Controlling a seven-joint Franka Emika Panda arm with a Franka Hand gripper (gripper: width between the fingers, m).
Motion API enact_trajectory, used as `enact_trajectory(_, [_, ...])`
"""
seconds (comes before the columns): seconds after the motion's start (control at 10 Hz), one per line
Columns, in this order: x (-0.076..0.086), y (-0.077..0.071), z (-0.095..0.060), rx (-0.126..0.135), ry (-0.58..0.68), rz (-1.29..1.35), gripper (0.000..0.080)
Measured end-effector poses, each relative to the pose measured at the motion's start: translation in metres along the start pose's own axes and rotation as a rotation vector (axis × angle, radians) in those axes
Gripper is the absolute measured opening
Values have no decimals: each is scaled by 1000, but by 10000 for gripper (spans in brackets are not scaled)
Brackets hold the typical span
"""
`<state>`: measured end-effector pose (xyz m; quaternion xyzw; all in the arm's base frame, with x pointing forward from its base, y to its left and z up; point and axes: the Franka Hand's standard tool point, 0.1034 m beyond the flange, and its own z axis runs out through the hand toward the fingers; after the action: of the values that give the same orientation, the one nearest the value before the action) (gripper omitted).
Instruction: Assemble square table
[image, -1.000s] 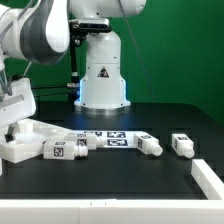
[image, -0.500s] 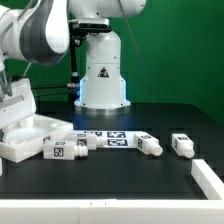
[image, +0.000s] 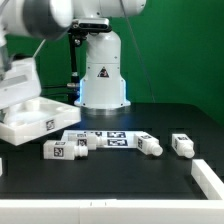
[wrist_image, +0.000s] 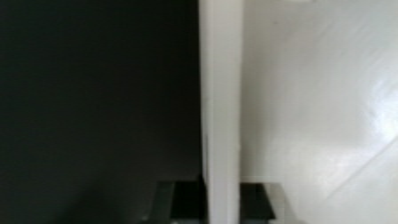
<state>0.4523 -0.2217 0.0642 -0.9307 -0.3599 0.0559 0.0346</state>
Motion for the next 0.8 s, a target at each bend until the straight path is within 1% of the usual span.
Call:
enact_trajectory(0.1, [29, 5, -9, -29, -12, 39, 52])
enact_trajectory(0.2, [54, 10, -13, -25, -23, 93, 52])
enact_trajectory(0.3, [79, 19, -17, -41, -25, 226, 52])
enact_trajectory(0.4, [92, 27, -13, -54, -26, 272, 52])
enact_trajectory(0.5, [77, 25, -6, -27, -26, 121, 52])
enact_trajectory(0.6, [68, 27, -5, -25, -30, 154, 52])
enact_trajectory(0.8, [72, 25, -3, -23, -31, 141, 52])
